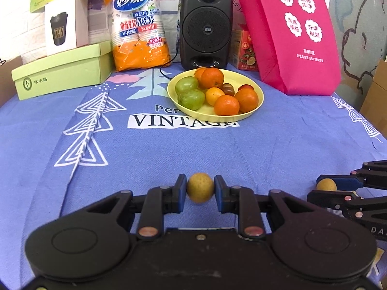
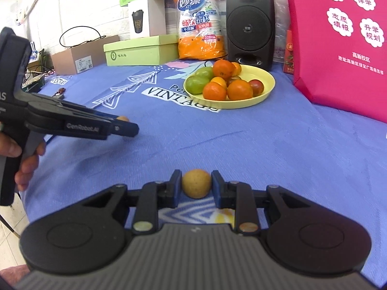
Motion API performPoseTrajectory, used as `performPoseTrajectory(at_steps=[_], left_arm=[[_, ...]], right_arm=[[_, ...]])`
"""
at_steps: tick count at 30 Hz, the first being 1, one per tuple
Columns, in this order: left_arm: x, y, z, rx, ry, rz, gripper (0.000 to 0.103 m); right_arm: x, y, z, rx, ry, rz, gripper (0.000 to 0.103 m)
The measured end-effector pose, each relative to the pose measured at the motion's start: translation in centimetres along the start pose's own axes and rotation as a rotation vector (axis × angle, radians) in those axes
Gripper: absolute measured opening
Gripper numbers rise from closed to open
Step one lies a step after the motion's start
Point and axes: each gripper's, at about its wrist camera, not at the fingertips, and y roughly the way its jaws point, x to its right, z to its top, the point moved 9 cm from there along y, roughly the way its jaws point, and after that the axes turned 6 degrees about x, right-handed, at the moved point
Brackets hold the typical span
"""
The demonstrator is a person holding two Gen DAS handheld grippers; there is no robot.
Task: Organize fruits
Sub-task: 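Carry both tan fruits onto the yellow plate and open both grippers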
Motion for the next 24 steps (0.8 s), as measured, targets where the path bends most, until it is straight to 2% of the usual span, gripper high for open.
performPoseTrajectory(at_steps=[6,11,19,24], left_arm=[[0.4,-0.8,0.1,-0.003,0.012,-0.011,0.024],[0.7,-0.4,1.8,0.011,0.043,-0.027,0.024],[1.0,1.0,8.0,0.066,0.099,-0.072,0.024],[1.8,4.0,11.9,0.086,0.17,-0.069,0.024]], right_arm=[[0.6,-0.6,-0.2,0.001,0.004,-0.005,0.026],[1.4,-0.4,1.1,0.014,-0.019,-0.02,0.026],[3.7,0.6,6.1,0.068,-0.108,-0.055,0.026],[5.1,2.6,9.8,0.107,-0.12,-0.049,0.026]])
